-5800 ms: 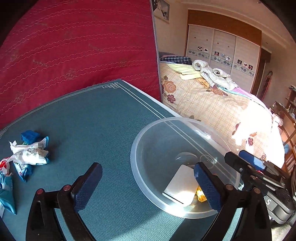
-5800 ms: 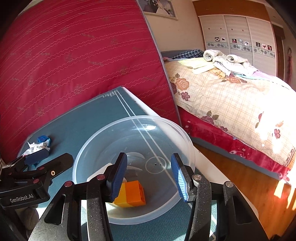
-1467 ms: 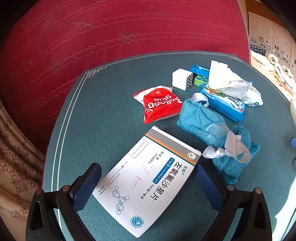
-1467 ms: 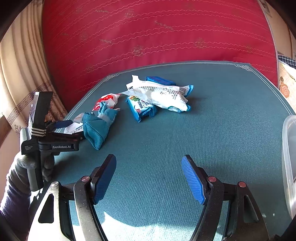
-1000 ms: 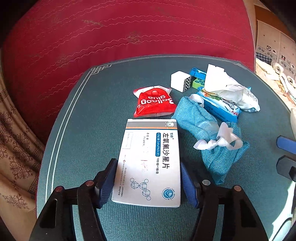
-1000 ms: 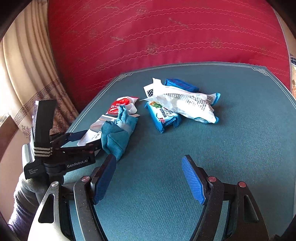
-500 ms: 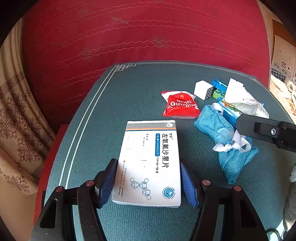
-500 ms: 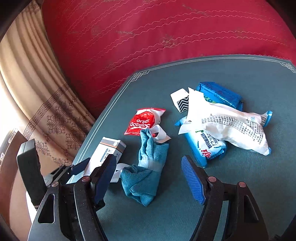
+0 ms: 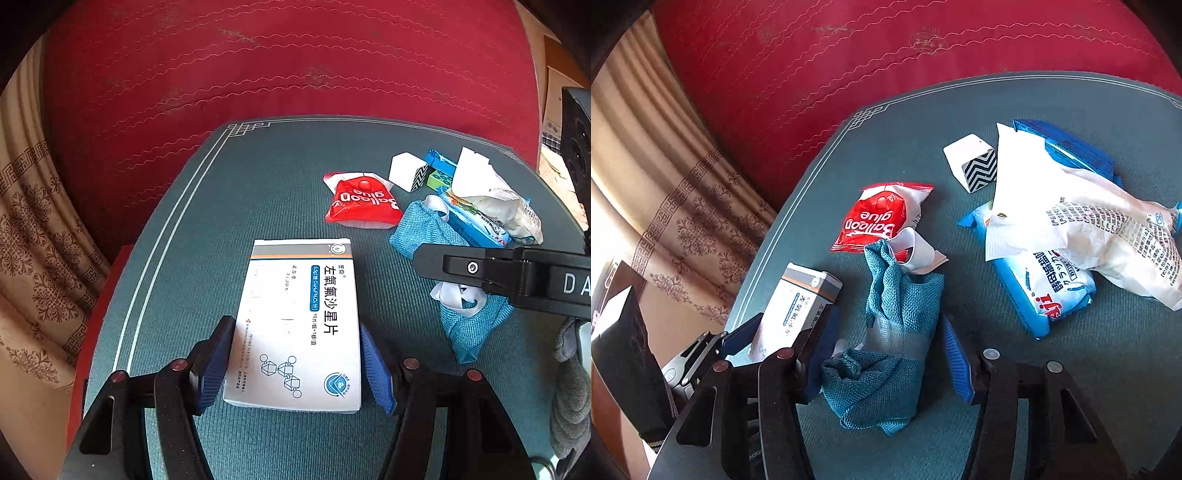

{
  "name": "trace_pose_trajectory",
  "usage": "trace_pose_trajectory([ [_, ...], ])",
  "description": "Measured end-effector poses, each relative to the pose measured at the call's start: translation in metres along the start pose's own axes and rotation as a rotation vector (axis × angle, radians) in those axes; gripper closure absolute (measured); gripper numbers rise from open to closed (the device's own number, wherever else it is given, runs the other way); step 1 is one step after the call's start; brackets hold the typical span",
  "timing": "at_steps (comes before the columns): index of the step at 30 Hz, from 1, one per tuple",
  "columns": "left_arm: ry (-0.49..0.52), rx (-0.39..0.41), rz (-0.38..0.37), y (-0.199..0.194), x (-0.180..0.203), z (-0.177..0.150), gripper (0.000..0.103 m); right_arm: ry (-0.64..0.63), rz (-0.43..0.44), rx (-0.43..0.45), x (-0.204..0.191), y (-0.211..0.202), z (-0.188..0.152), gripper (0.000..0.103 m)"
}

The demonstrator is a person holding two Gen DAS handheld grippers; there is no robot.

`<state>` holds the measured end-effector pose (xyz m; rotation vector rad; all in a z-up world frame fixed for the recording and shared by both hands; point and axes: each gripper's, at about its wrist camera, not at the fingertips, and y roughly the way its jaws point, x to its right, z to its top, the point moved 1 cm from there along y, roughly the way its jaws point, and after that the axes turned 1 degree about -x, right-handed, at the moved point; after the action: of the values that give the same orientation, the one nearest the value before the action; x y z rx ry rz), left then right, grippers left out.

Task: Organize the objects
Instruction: 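Grasp the blue cloth with the right gripper while the left gripper lifts the box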

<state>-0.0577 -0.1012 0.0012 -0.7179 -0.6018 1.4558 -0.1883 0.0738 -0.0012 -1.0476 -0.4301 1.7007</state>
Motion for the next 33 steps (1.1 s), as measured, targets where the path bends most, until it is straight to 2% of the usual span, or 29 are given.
trace_pose_trajectory([
  [6,0.011,0.003,0.006,0.001,0.002,-0.001,0.035,-0.022,-0.002,0.013,0.0,-0.013,-0.008,0.061],
  [17,0.03,0.025,0.01,-0.002,0.007,0.0,0.035,-0.031,-0.018,0.087,0.006,-0.059,-0.03,0.062],
  [33,0.027,0.023,-0.075,-0.016,0.034,-0.007,0.035,0.083,-0.091,0.174,0.054,-0.131,-0.066,0.062],
])
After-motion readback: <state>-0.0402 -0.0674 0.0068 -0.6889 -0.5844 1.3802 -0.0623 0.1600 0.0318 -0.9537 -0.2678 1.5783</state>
